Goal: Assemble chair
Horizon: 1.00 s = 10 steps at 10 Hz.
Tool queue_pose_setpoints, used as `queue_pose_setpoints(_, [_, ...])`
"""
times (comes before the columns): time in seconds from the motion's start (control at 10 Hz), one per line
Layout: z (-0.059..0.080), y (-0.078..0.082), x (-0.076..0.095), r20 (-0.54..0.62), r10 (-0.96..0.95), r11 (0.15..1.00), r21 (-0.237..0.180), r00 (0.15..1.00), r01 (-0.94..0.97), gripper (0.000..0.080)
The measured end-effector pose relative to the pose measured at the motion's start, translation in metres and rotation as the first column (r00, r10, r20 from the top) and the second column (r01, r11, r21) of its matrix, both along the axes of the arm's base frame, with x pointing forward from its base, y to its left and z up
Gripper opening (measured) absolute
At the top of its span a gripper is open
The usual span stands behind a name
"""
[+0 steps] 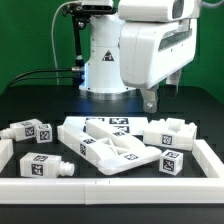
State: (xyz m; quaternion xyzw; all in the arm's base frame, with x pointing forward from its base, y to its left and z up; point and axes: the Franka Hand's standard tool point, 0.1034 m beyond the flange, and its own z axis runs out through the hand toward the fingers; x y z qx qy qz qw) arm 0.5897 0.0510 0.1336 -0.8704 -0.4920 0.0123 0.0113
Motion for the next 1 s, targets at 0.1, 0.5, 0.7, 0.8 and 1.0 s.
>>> queue_pose_setpoints(0.1, [0.000,0.000,0.000,0.000,0.000,1.000,0.000,1.000,0.000,0.0650])
queue_pose_setpoints(0.5, [-0.001,0.003,-0.002,-0.011,-0.049,0.999,-0.002,0.999,0.049,0.0650])
queue_pose_setpoints(0.7, [-0.018,0.023,-0.011,-0.004,-0.119,0.993,0.004,0.993,0.119,0.0650])
queue_pose_setpoints(0.8, [-0.037,0.025,-0.017,0.000,-0.118,0.993,0.010,0.993,0.118,0.0650])
queue_pose_setpoints(1.0, [-0.054,0.029,-0.017,0.042,-0.115,0.993,0.030,0.992,0.114,0.0650])
